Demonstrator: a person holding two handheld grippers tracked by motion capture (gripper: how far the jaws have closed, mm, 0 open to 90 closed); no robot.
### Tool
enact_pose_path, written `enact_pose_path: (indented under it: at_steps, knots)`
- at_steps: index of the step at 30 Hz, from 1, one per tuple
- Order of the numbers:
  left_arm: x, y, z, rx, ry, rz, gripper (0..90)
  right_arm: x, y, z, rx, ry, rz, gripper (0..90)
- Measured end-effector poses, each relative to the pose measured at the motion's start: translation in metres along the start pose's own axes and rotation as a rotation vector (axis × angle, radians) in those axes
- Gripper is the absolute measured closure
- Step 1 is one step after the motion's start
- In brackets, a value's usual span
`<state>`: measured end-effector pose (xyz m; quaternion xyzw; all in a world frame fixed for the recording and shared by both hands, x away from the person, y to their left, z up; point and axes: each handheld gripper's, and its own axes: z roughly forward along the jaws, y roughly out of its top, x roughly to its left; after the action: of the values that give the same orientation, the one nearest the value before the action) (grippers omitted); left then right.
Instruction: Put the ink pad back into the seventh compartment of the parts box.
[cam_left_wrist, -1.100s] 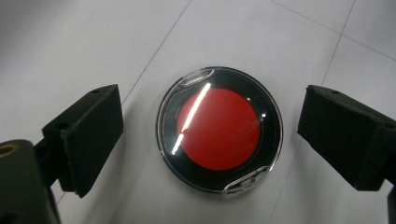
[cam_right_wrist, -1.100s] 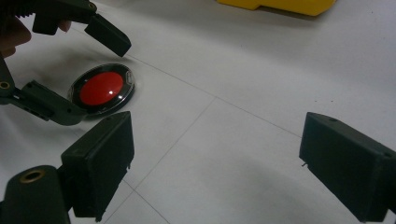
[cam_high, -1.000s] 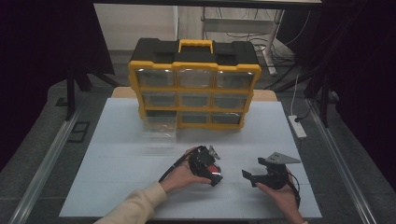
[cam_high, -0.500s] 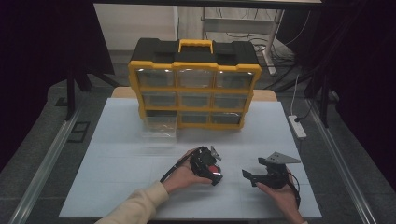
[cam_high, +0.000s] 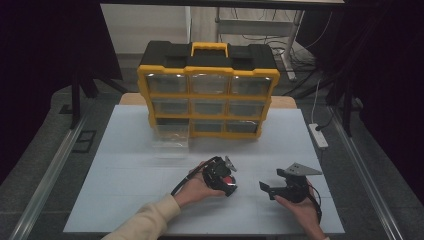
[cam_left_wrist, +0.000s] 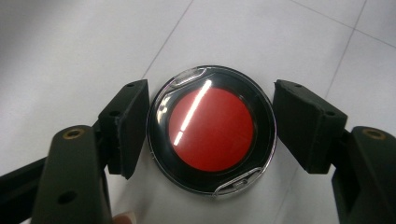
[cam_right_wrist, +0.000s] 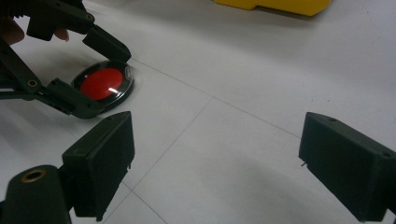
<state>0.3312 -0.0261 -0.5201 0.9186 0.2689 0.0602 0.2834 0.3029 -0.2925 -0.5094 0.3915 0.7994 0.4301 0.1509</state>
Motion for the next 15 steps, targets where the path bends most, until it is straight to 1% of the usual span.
enact_pose_path:
  at_steps: [4,5,15]
  knots:
    - [0.003,-0.002,-0.003,-0.011,-0.008,-0.012,30.6,0.0,0.0,0.0,-0.002,0.002,0.0,10.9]
    - [0.003,-0.002,-0.005,-0.02,-0.012,-0.018,30.7,0.0,0.0,0.0,-0.003,0.0,-0.001,10.9]
    - [0.004,-0.005,-0.019,-0.052,-0.022,-0.017,30.7,0.0,0.0,0.0,0.0,-0.001,0.0,10.9]
